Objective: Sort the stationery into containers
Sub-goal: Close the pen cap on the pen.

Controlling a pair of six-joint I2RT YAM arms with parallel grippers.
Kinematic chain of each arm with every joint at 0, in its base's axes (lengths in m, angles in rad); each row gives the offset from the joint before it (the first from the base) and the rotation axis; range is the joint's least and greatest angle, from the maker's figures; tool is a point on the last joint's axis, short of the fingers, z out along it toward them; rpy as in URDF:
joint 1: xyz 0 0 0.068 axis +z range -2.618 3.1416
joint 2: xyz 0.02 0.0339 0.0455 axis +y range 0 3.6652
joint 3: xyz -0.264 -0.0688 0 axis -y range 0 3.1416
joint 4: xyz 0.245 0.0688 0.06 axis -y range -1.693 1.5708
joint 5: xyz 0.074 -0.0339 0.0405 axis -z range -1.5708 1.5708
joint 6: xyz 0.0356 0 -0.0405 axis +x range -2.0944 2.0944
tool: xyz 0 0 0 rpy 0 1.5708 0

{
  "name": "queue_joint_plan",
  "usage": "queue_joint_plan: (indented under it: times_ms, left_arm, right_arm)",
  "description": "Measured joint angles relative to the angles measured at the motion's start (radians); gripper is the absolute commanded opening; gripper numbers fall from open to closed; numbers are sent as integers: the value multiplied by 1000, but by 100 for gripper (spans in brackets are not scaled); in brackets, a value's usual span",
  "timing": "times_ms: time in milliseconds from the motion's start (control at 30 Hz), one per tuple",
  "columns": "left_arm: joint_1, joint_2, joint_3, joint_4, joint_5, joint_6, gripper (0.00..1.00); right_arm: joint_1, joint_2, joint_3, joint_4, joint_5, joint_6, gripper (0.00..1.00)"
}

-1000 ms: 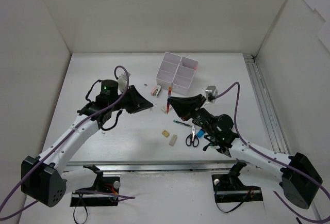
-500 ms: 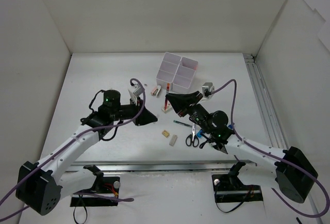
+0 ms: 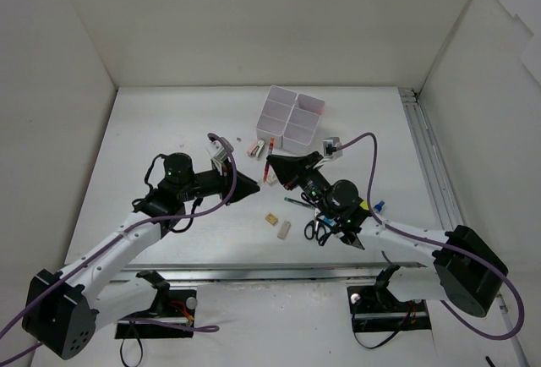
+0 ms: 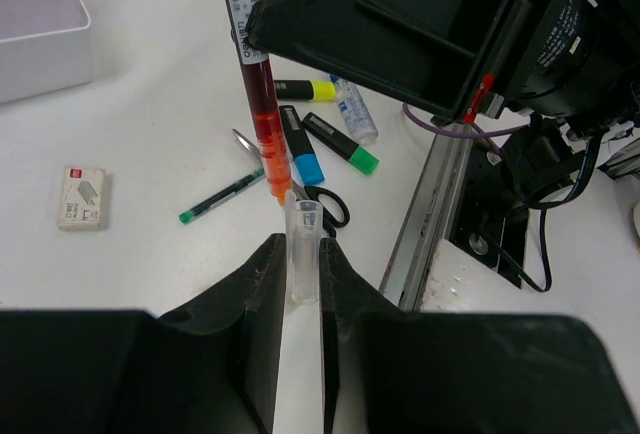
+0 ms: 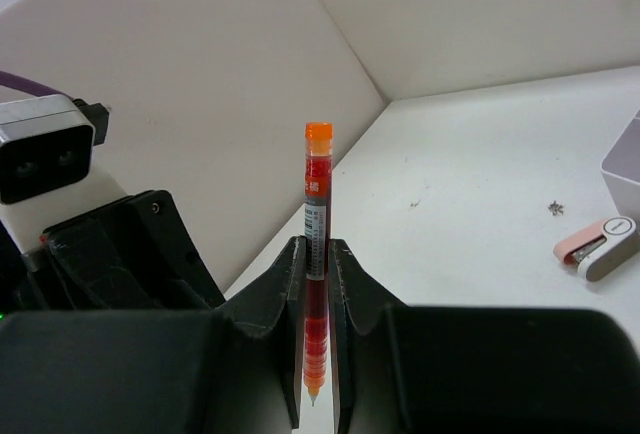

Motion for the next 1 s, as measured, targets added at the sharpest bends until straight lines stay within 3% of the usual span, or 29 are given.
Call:
queue_joint_plan:
  times_ms: [333, 1000]
  left_arm:
    - [0, -2, -23, 39, -28, -3, 0]
    - [0, -39, -71, 36, -81, -12, 0]
  right_arm:
    - [13, 25, -2, 1, 74, 24, 0]
    - [52, 25, 40, 1, 79, -38, 0]
